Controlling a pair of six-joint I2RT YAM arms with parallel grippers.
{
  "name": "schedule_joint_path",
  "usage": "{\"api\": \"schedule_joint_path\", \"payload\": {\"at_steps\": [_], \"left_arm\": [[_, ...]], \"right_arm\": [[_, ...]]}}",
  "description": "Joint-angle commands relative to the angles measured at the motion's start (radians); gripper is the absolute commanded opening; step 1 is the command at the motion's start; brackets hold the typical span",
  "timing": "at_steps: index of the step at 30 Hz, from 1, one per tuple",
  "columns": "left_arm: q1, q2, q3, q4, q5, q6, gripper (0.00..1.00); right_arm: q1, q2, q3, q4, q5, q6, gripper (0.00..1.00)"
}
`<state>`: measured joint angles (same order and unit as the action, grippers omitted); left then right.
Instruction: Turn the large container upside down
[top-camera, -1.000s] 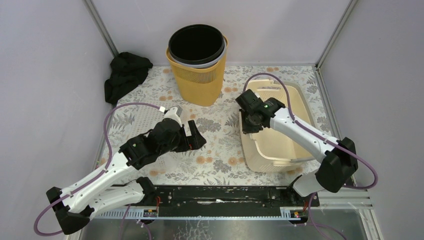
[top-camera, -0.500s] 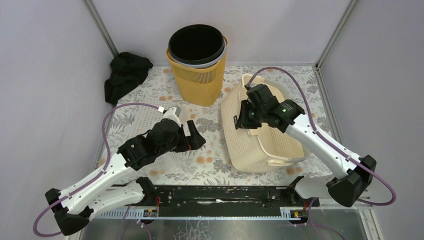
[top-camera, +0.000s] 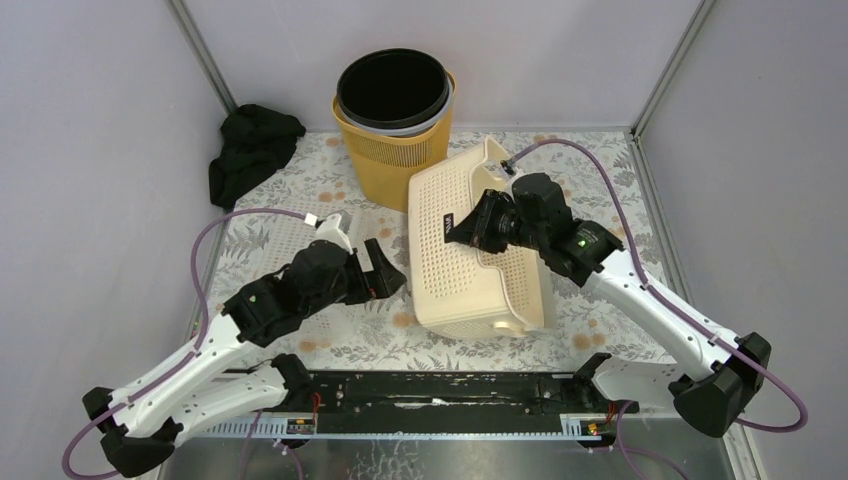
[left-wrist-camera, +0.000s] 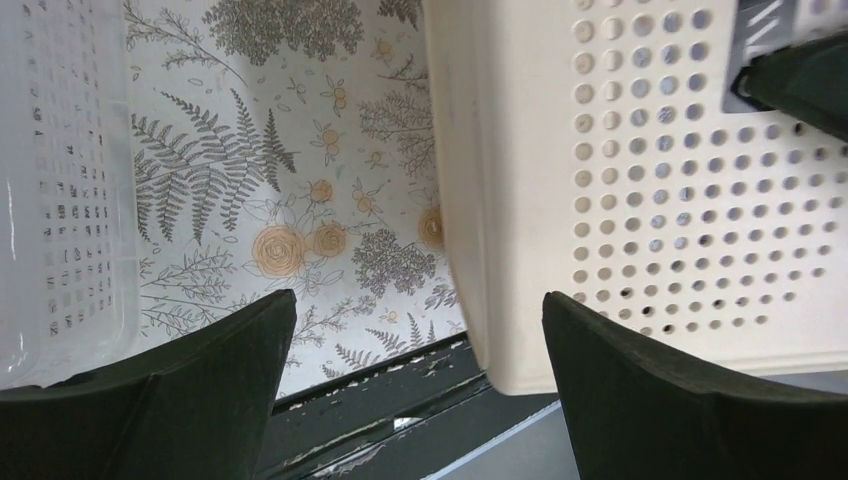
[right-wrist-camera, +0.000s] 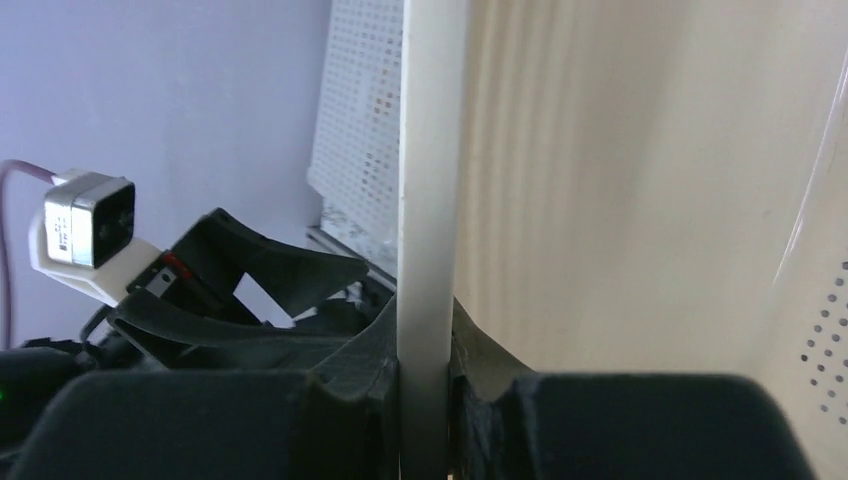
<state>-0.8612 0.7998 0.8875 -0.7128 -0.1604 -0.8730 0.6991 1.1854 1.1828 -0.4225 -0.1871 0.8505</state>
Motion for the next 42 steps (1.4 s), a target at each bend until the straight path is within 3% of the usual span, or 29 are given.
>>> {"api": "schedule_joint_path", "payload": {"at_steps": [1,19,29,36,42], "left_arm": [[0.002,-0.049,-0.006,-0.011,-0.052,-0.017,1.00],[0.003,-0.068,0.009,-0.046,-0.087,-0.024,1.00],[0.002,-0.057,0.011,-0.048,-0.100,-0.022,1.00],[0.004,-0.036,0.014,-0.042,-0.104,-0.015,1.00],[0.003,-0.014,0.022,-0.033,-0.103,-0.009,1.00]], "right_arm": [[-0.009,-0.069,-0.074,0.349,-0.060,0.135,0.00],[-0.034,-0.142,-0.485,0.938,-0.080,0.441,0.00],[-0.064,-0.096,-0.603,1.052,-0.112,0.485,0.00],[-0.071,-0.116,-0.595,0.952,-0.123,0.423,0.27],[-0.075,-0.142,-0.541,0.807,-0.112,0.340,0.59]]}}
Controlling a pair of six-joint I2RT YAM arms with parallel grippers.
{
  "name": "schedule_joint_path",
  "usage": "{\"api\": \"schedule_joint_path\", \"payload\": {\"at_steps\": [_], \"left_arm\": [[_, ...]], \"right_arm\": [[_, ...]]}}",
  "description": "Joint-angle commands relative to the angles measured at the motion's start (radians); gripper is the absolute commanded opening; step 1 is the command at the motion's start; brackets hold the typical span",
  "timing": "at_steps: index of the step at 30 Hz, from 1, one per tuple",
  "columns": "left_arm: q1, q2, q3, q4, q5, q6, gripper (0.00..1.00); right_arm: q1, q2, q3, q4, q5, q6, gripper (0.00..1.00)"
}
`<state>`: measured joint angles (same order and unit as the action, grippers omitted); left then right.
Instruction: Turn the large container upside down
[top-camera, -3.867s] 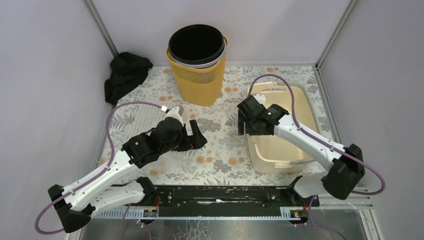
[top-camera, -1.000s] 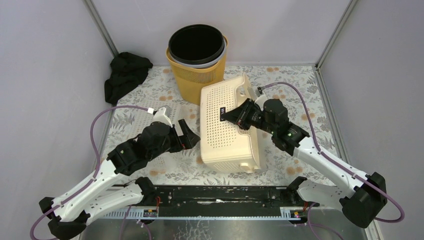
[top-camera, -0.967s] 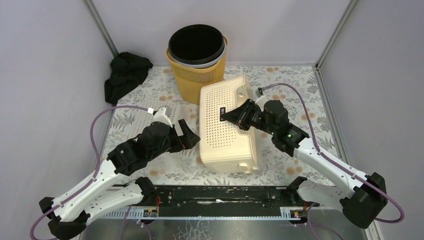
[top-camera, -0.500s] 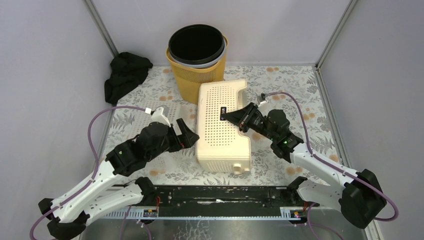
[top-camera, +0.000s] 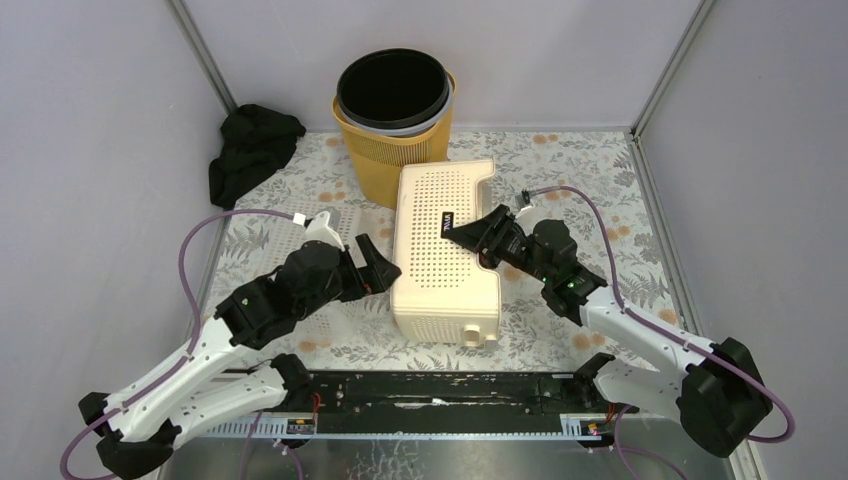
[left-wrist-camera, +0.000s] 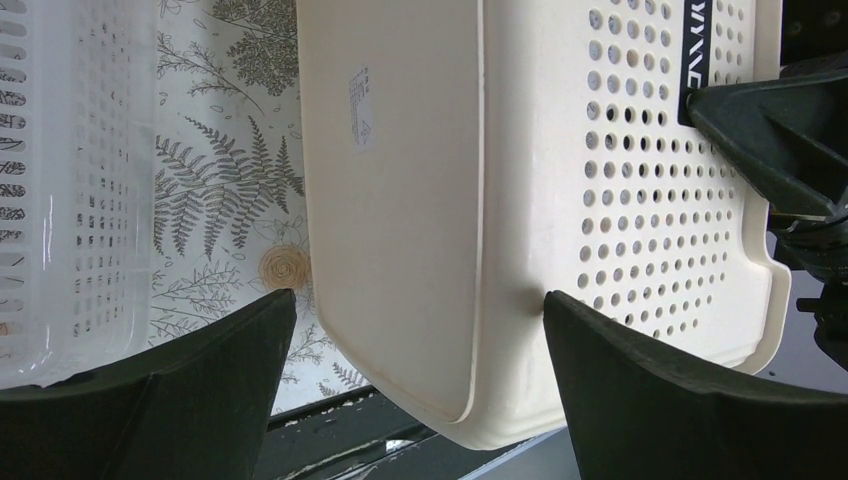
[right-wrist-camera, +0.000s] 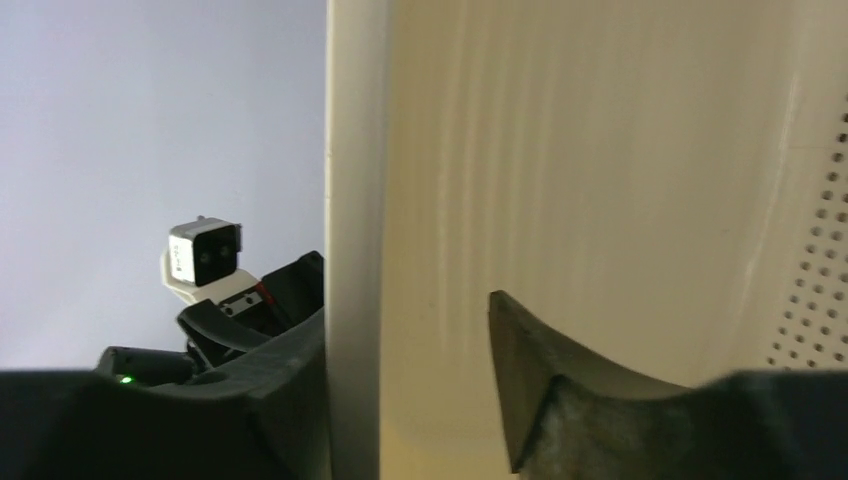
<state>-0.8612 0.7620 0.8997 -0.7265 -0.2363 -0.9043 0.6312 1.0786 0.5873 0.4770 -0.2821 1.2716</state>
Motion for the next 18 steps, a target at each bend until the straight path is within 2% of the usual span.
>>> {"api": "schedule_joint_path", "payload": {"at_steps": [1,5,8,14,18], "left_arm": [[0.004,0.025,0.010,-0.018,-0.028,0.022,1.00],[0.003,0.033,0.012,-0.016,-0.029,0.024,1.00],[0.003,0.037,0.014,-0.015,-0.032,0.026,1.00],[0.004,0.040,0.024,-0.019,-0.041,0.029,1.00],[0.003,0.040,0.045,-0.053,-0.066,0.030,1.00]], "right_arm": [[-0.008,-0.038,0.068,-0.120,-0.014,-0.096,0.61],[-0.012,-0.049,0.127,-0.230,-0.011,-0.155,0.73],[-0.018,-0.050,0.161,-0.278,-0.020,-0.184,0.78],[-0.042,-0.026,0.198,-0.309,-0.068,-0.201,0.78],[-0.060,0.017,0.229,-0.315,-0.135,-0.207,0.73]]}}
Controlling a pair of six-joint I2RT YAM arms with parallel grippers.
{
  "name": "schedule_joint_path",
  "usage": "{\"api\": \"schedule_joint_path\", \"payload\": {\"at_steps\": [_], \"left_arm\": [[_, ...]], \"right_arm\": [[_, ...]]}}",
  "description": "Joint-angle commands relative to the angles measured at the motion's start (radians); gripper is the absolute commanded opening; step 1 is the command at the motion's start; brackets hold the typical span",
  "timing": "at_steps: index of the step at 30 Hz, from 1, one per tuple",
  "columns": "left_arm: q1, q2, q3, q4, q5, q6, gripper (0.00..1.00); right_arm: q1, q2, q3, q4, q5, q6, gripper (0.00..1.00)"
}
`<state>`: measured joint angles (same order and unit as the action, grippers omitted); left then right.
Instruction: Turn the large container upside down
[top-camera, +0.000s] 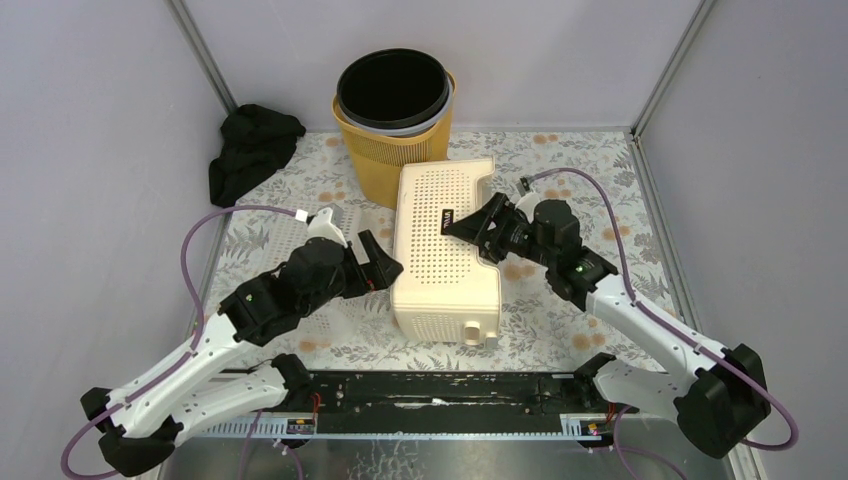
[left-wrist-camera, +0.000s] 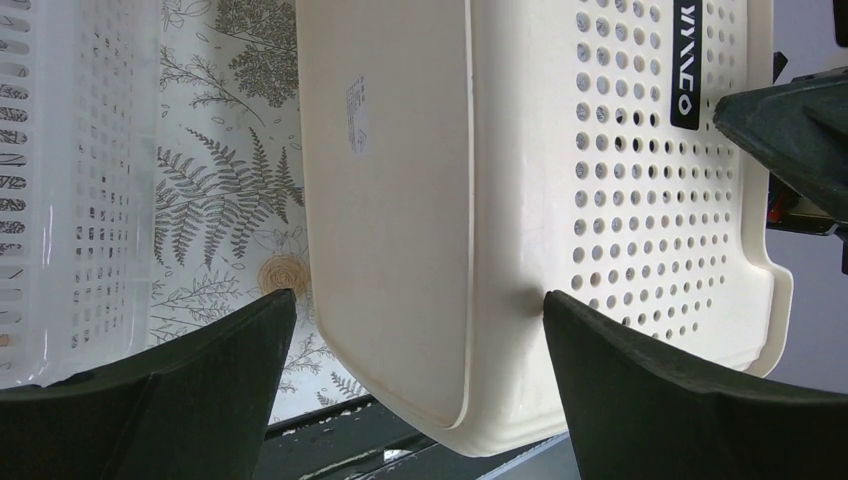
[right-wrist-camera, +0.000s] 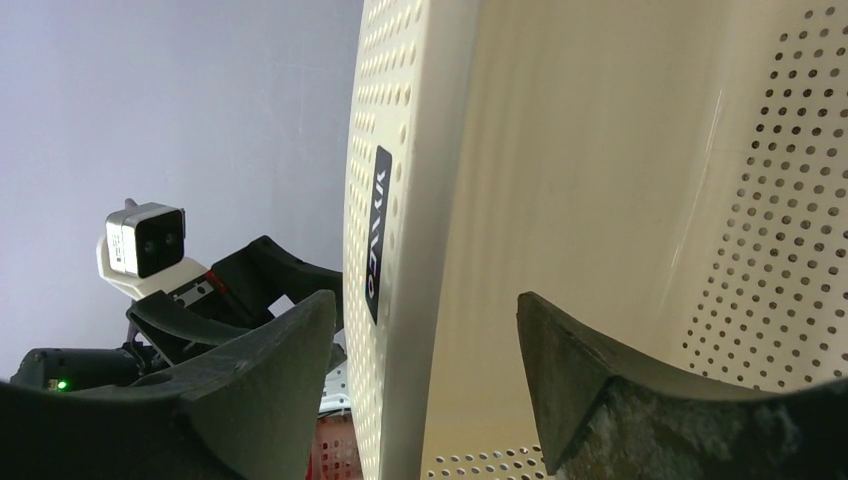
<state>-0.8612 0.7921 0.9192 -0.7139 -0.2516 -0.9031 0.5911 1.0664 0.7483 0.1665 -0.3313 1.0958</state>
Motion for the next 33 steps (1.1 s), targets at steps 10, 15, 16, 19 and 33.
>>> {"api": "schedule_joint_path", "payload": {"at_steps": [10,15,16,19,33], "left_arm": [[0.003,-0.014,0.036,-0.091,-0.058,0.040,1.00],[0.004,-0.010,0.036,-0.090,-0.046,0.043,1.00],[0.004,-0.009,0.035,-0.090,-0.045,0.043,1.00],[0.004,-0.008,0.037,-0.090,-0.044,0.043,1.00],[0.003,-0.022,0.023,-0.091,-0.028,0.033,1.00]], "right_arm": [[-0.045,0.138,0.222,-0.111,-0.336,-0.056,0.64],[-0.052,0.179,0.319,-0.306,-0.404,-0.140,0.62],[-0.053,0.184,0.320,-0.320,-0.417,-0.142,0.60],[-0.059,0.185,0.305,-0.332,-0.445,-0.141,0.55],[-0.068,0.177,0.234,-0.195,-0.523,-0.056,0.08]]}}
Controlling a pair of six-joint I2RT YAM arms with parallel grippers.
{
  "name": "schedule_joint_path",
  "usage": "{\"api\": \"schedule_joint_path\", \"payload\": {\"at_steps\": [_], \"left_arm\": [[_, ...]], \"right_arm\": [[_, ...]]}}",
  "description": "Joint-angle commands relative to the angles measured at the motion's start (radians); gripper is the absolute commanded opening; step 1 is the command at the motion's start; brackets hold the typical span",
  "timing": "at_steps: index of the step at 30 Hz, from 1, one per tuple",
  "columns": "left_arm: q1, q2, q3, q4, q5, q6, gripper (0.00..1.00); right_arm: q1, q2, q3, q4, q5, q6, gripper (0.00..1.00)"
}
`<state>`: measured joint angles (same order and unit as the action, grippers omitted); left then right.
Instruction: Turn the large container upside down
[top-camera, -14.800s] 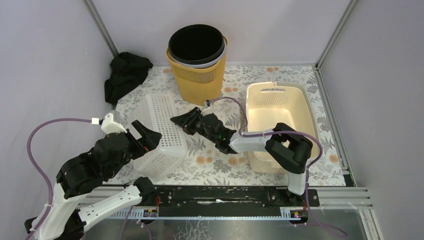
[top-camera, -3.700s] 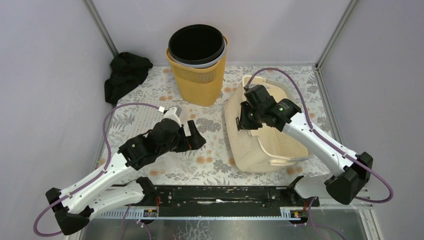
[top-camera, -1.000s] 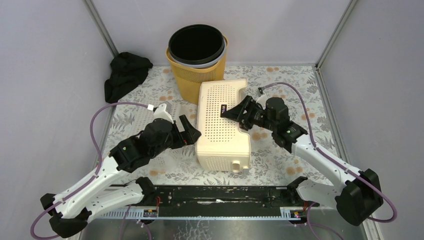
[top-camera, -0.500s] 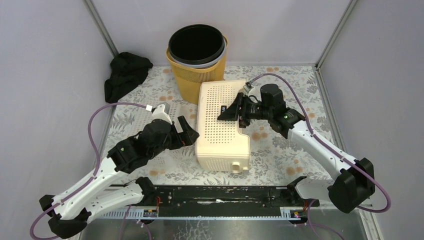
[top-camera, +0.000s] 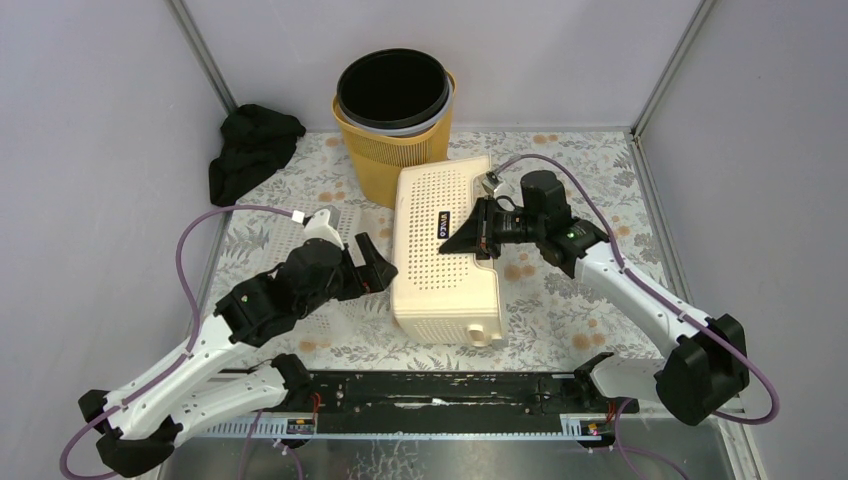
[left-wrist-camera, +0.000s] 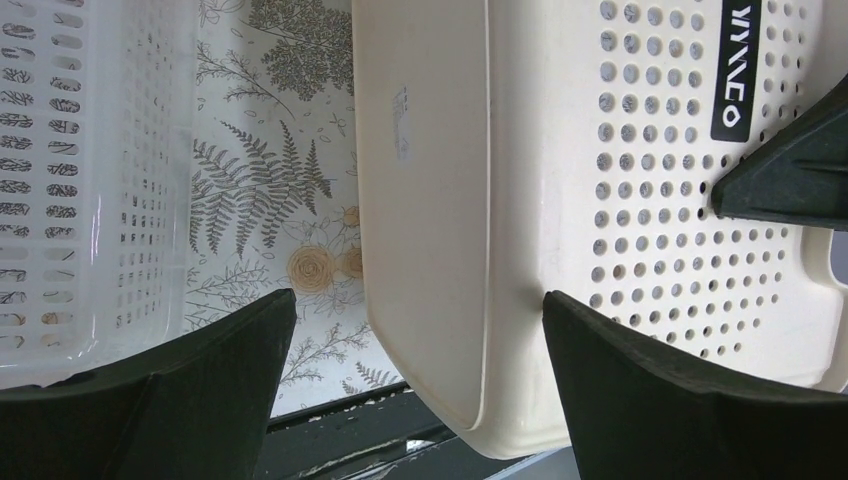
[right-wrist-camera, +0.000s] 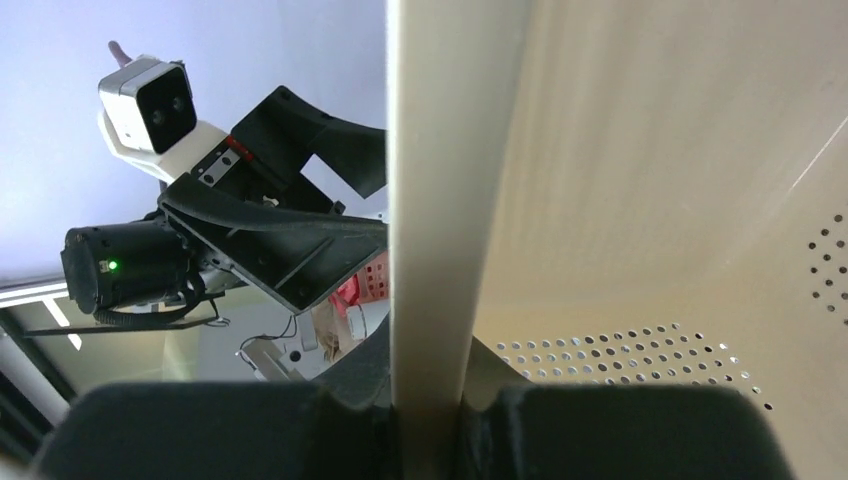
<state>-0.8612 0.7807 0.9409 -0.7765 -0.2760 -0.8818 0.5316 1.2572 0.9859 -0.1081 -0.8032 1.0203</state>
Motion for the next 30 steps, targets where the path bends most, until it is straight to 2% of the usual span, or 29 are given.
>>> {"api": "schedule_joint_path", "payload": {"at_steps": [1,3,10,15,21,27,30], "left_arm": [[0.003,-0.014,-0.002,-0.029,-0.002,0.009,1.00],[0.004,-0.022,-0.006,-0.029,-0.002,0.005,1.00],[0.002,-0.028,0.017,-0.044,-0.009,0.011,1.00],[0.003,-0.024,0.094,-0.066,0.003,0.018,1.00],[0.004,-0.023,0.207,-0.106,0.007,0.030,1.00],[0.004,-0.029,0.266,-0.130,-0.021,0.042,1.00],[0.004,-0.025,0.274,-0.131,-0.023,0.046,1.00]], "right_arm": [[-0.008,-0.013,-0.010,0.101,-0.056,0.031,0.04],[-0.010,-0.011,-0.030,0.154,-0.069,0.056,0.00],[-0.010,-0.001,-0.081,0.382,-0.118,0.188,0.00],[-0.010,0.008,-0.133,0.630,-0.127,0.342,0.00],[-0.006,0.022,-0.159,0.824,-0.121,0.458,0.00],[0.014,0.084,-0.195,1.165,-0.082,0.638,0.00],[0.023,0.124,-0.199,1.281,-0.042,0.685,0.00]]}}
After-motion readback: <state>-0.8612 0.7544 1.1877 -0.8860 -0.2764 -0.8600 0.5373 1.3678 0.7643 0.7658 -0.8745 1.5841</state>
